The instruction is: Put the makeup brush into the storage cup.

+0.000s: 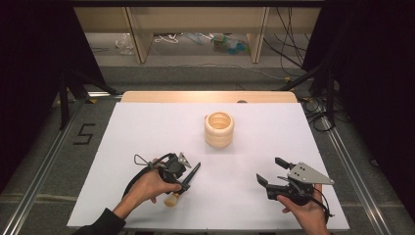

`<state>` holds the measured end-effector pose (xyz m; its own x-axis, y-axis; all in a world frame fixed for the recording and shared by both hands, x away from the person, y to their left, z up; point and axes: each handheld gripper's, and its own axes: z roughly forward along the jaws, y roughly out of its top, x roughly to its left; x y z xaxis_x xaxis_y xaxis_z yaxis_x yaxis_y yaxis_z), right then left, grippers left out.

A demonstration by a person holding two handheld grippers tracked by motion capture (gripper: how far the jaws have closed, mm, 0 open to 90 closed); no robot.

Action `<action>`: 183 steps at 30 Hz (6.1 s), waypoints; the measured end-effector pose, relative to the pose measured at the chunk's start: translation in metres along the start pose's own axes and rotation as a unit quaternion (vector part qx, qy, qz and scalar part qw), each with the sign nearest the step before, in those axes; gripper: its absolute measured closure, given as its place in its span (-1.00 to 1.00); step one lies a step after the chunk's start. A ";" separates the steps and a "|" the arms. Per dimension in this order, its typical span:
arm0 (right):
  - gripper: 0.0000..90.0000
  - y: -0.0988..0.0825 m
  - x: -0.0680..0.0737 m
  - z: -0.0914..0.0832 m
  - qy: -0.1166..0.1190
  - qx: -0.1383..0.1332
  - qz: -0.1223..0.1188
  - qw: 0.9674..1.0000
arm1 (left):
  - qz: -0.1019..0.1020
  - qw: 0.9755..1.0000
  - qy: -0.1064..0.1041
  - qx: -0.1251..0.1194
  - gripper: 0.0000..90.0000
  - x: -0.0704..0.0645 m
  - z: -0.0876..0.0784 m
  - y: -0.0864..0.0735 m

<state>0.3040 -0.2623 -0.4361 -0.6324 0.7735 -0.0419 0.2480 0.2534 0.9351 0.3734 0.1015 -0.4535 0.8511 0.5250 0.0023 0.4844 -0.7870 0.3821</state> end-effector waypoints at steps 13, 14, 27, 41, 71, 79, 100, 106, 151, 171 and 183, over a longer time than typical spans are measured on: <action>-0.61 0.000 0.000 0.001 0.002 -0.003 -0.007 1.000 | -0.006 0.999 -0.013 0.033 0.23 0.003 0.007 0.008; -0.61 0.000 0.000 0.001 0.003 -0.001 -0.007 1.000 | -0.007 0.999 -0.014 0.035 0.25 0.003 0.007 0.009; -0.61 0.000 0.001 0.001 0.008 0.007 0.002 1.000 | 0.001 0.998 -0.012 0.057 0.49 0.002 0.013 0.014; -0.61 0.000 0.001 0.002 0.006 0.001 -0.008 1.000 | 0.020 0.995 -0.011 0.092 0.58 0.005 0.014 0.022; -0.58 -0.001 0.002 0.003 0.013 0.002 -0.009 1.000 | 0.105 0.988 -0.012 0.110 0.65 0.005 0.006 0.039; -0.58 0.002 0.007 0.004 0.025 0.006 -0.027 0.999 | 0.114 0.987 -0.023 0.107 0.65 0.004 -0.006 0.047; -0.52 0.020 0.062 0.036 0.110 0.040 -0.197 0.973 | 0.159 0.981 -0.035 0.110 0.65 -0.020 -0.023 0.079; -0.47 0.022 0.074 0.048 0.111 0.057 -0.253 0.959 | 0.163 0.980 -0.039 0.108 0.65 -0.023 -0.027 0.086; 0.20 0.033 0.106 0.091 0.073 0.083 -0.467 0.877 | 0.192 0.970 -0.047 0.141 0.65 -0.048 -0.038 0.110; 0.53 0.034 0.112 0.092 0.060 0.084 -0.485 0.868 | 0.191 0.971 -0.050 0.137 0.65 -0.049 -0.041 0.113; 0.65 0.034 0.114 0.092 0.063 0.086 -0.498 0.860 | 0.190 0.970 -0.051 0.139 0.65 -0.049 -0.041 0.113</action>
<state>0.3079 -0.1119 -0.4412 -0.6656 0.0559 -0.7442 -0.3650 0.8454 0.3899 0.3779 -0.0002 -0.3729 0.9879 0.1552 -0.0032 0.1547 -0.9822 0.1065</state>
